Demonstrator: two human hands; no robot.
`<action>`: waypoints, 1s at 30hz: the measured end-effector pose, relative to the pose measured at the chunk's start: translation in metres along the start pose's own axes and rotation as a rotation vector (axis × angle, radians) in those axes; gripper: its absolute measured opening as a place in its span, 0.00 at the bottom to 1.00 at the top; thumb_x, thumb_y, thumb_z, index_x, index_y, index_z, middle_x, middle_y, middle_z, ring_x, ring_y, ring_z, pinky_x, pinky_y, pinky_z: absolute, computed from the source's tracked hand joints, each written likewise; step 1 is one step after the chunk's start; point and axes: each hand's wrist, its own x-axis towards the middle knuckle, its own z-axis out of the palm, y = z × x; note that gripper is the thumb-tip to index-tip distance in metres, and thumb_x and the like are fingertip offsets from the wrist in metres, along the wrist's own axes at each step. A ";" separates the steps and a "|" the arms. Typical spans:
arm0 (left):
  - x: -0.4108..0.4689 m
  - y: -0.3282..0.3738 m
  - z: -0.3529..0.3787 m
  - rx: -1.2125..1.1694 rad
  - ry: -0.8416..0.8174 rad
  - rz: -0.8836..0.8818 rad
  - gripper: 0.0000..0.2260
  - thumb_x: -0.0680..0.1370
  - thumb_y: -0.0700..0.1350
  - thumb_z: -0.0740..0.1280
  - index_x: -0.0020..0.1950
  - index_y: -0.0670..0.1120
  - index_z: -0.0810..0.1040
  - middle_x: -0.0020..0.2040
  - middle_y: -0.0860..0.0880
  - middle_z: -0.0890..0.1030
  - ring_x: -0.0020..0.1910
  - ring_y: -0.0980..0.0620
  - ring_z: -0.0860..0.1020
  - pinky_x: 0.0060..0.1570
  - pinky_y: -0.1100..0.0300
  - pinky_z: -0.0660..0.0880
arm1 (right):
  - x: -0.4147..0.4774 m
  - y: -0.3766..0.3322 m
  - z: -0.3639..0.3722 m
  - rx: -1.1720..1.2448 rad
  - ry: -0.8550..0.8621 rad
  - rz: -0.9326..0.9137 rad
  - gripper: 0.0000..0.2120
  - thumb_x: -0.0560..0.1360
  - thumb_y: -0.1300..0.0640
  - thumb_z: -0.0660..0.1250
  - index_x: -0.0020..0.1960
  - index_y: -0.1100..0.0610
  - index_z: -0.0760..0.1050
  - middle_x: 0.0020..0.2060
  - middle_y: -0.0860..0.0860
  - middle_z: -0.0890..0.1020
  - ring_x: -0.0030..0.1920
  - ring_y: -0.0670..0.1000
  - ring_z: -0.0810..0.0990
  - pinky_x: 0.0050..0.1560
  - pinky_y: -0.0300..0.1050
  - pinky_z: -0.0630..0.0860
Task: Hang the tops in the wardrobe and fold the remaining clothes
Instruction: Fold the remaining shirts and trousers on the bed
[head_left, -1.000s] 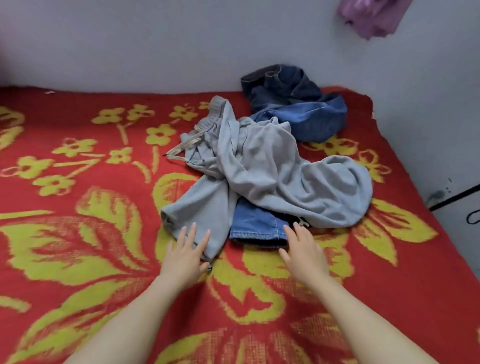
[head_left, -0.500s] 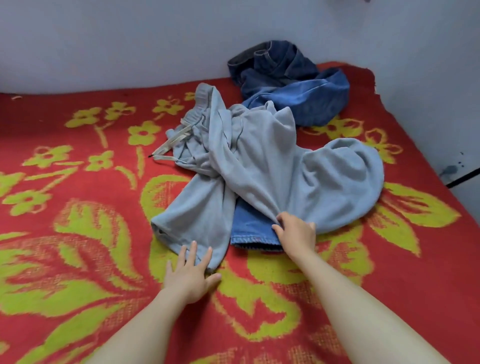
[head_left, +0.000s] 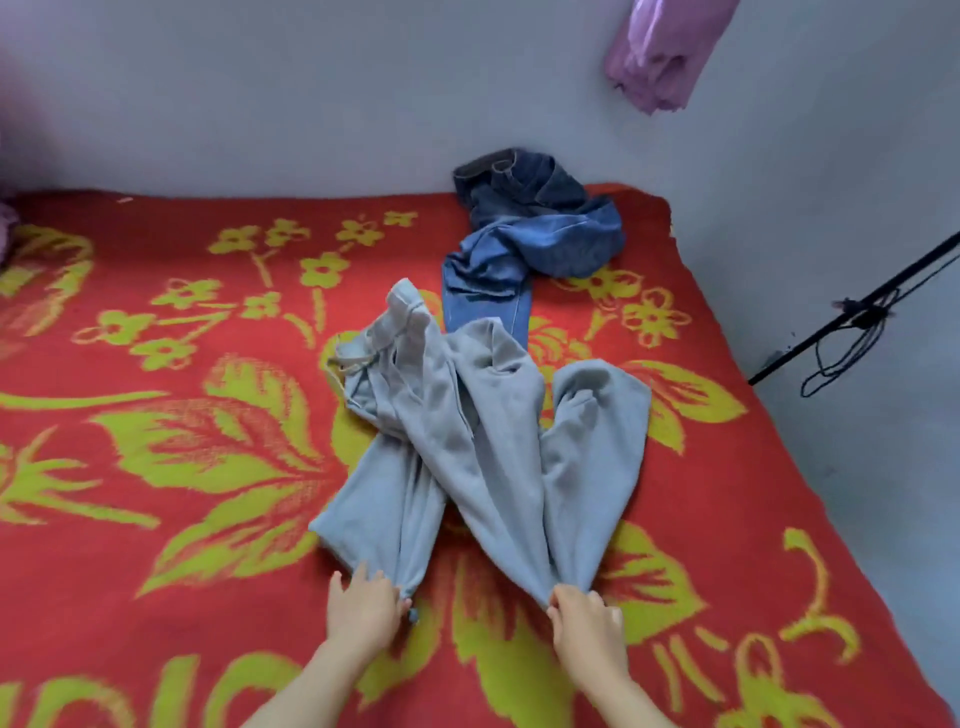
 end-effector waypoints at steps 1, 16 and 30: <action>-0.018 -0.001 0.009 0.003 0.005 -0.011 0.18 0.81 0.55 0.52 0.64 0.50 0.75 0.66 0.52 0.72 0.72 0.52 0.60 0.70 0.52 0.54 | -0.019 0.000 -0.018 -0.006 -0.001 0.013 0.16 0.55 0.49 0.81 0.34 0.50 0.76 0.30 0.49 0.79 0.35 0.49 0.80 0.33 0.48 0.74; -0.368 -0.072 0.082 0.001 0.231 -0.201 0.10 0.79 0.49 0.59 0.50 0.52 0.80 0.53 0.51 0.80 0.59 0.49 0.74 0.54 0.56 0.66 | -0.319 0.024 -0.082 0.044 0.110 0.035 0.10 0.78 0.61 0.55 0.52 0.58 0.75 0.49 0.53 0.80 0.52 0.55 0.78 0.52 0.49 0.71; -0.507 -0.138 0.221 -0.067 0.185 -0.314 0.14 0.81 0.51 0.54 0.60 0.51 0.76 0.62 0.53 0.75 0.66 0.51 0.66 0.62 0.56 0.62 | -0.432 -0.027 0.022 -0.036 -0.217 -0.048 0.11 0.77 0.59 0.55 0.55 0.56 0.74 0.56 0.53 0.79 0.58 0.54 0.76 0.46 0.43 0.64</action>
